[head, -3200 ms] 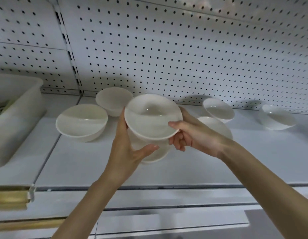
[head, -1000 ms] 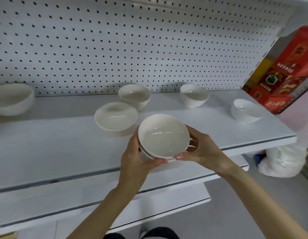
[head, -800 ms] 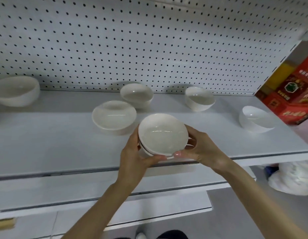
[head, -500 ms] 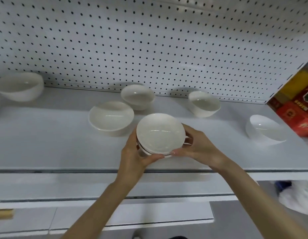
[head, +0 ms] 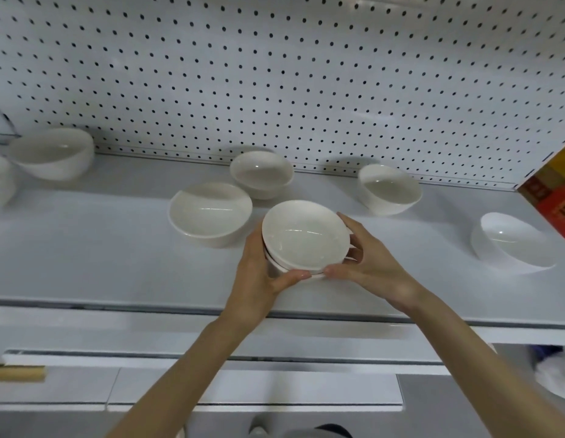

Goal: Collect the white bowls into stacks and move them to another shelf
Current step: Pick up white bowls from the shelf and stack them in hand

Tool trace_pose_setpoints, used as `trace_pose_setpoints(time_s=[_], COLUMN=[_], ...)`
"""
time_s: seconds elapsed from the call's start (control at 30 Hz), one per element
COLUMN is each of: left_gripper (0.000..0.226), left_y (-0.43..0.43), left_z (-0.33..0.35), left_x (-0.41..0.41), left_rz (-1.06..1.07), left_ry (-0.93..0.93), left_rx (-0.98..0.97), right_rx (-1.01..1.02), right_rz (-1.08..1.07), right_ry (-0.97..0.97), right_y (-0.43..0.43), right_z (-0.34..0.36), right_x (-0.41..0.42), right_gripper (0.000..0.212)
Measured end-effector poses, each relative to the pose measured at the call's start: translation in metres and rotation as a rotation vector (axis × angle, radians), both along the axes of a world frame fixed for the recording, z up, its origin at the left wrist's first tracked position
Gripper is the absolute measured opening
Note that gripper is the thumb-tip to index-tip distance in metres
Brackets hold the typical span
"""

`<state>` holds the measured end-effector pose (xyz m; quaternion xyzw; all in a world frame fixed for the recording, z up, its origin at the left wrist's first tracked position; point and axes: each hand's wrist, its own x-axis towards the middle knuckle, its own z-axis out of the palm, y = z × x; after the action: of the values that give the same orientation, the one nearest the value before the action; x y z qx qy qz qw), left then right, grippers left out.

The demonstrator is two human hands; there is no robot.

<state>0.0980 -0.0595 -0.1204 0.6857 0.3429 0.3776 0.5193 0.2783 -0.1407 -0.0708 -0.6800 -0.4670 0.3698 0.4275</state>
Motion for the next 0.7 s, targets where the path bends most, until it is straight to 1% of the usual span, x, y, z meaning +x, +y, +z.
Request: trace_pose_setpoints(time_s=[0.07, 0.17, 0.3, 0.37, 0.43, 0.5, 0.57, 0.6, 0.63, 0.7], left_gripper=[0.096, 0.101, 0.104, 0.104, 0.094, 0.073, 0.05, 0.043, 0.041, 0.048], left_y=[0.003, 0.008, 0.007, 0.001, -0.006, -0.012, -0.011, -0.007, -0.002, 0.013], left_z=[-0.001, 0.0, 0.007, 0.011, 0.014, 0.019, 0.022, 0.024, 0.027, 0.031], left_x=[0.003, 0.004, -0.003, -0.012, -0.023, -0.035, -0.048, -0.054, -0.059, -0.068], left_rz=[-0.012, -0.041, -0.074, -0.049, 0.034, 0.139, 0.235, 0.294, 0.36, 0.478], left_ry=[-0.013, 0.008, 0.069, 0.115, 0.17, 0.167, 0.113, 0.095, 0.092, 0.112], left_rx=[-0.008, 0.003, 0.043, 0.05, 0.113, 0.212, 0.291, 0.345, 0.388, 0.415], right_rx=[0.011, 0.022, -0.003, -0.028, -0.062, -0.071, 0.003, 0.055, 0.103, 0.151], right_rz=[-0.024, -0.036, 0.005, 0.04, 0.065, 0.042, -0.02, -0.046, -0.057, -0.035], right_ry=[0.023, 0.063, 0.045, 0.017, -0.005, -0.013, -0.05, -0.088, -0.137, -0.261], right_y=[0.002, 0.003, 0.005, 0.005, 0.005, 0.005, 0.01, 0.014, 0.02, 0.036], right_z=[-0.002, -0.005, -0.002, 0.0, 0.003, 0.009, 0.018, 0.023, 0.028, 0.038], right_x=[0.0, 0.001, 0.005, 0.008, 0.011, 0.011, 0.01, 0.01, 0.009, 0.005], right_gripper=[0.093, 0.093, 0.093, 0.093, 0.093, 0.088, 0.078, 0.073, 0.065, 0.047])
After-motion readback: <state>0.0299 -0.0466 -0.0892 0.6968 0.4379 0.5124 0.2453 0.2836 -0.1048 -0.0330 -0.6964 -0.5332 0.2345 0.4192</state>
